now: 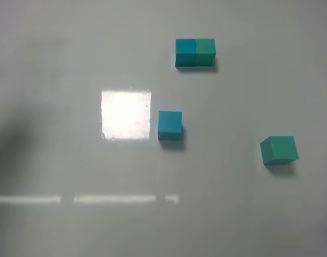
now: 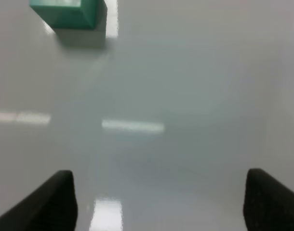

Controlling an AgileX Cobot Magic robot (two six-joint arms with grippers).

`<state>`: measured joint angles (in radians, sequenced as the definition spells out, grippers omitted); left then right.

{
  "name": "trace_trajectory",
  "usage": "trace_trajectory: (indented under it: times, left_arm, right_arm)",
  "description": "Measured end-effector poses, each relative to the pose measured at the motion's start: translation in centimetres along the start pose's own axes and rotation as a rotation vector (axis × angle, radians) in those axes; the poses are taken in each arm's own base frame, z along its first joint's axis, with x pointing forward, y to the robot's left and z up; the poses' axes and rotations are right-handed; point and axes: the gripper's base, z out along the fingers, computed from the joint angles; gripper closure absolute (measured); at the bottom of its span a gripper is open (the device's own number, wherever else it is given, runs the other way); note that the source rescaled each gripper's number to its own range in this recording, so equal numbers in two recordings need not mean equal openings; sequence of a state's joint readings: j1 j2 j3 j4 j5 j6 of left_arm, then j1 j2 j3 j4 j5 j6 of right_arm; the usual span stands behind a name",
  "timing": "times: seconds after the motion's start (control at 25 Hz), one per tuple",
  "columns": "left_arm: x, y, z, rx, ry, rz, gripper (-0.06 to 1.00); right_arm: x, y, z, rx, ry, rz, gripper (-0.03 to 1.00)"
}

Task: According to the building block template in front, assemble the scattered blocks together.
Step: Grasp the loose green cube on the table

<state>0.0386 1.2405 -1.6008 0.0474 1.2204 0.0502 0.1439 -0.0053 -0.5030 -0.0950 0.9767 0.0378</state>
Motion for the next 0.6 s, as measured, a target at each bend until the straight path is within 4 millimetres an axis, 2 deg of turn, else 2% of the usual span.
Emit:
trace_trajectory:
  times: [0.08, 0.16, 0.28, 0.44, 0.6]
  left_arm:
    - [2.7, 1.7, -0.3, -0.043, 0.045, -0.036, 0.06]
    - [6.2, 2.3, -1.2, -0.068, 0.075, -0.071, 0.09]
    - [11.5, 1.4, -2.9, -0.064, 0.073, -0.12, 0.16]
    - [18.1, -0.6, -4.4, -0.036, 0.014, -0.182, 0.2]
    - [23.1, -1.7, -4.5, -0.048, -0.054, -0.217, 0.2]
  right_arm:
    - [0.0, 0.0, 0.0, 0.0, 0.0, 0.0, 0.3]
    - [0.0, 0.0, 0.0, 0.0, 0.0, 0.0, 0.3]
    - [0.0, 0.0, 0.0, 0.0, 0.0, 0.0, 0.3]
    - [0.0, 0.0, 0.0, 0.0, 0.0, 0.0, 0.3]
    - [0.0, 0.0, 0.0, 0.0, 0.0, 0.0, 0.3]
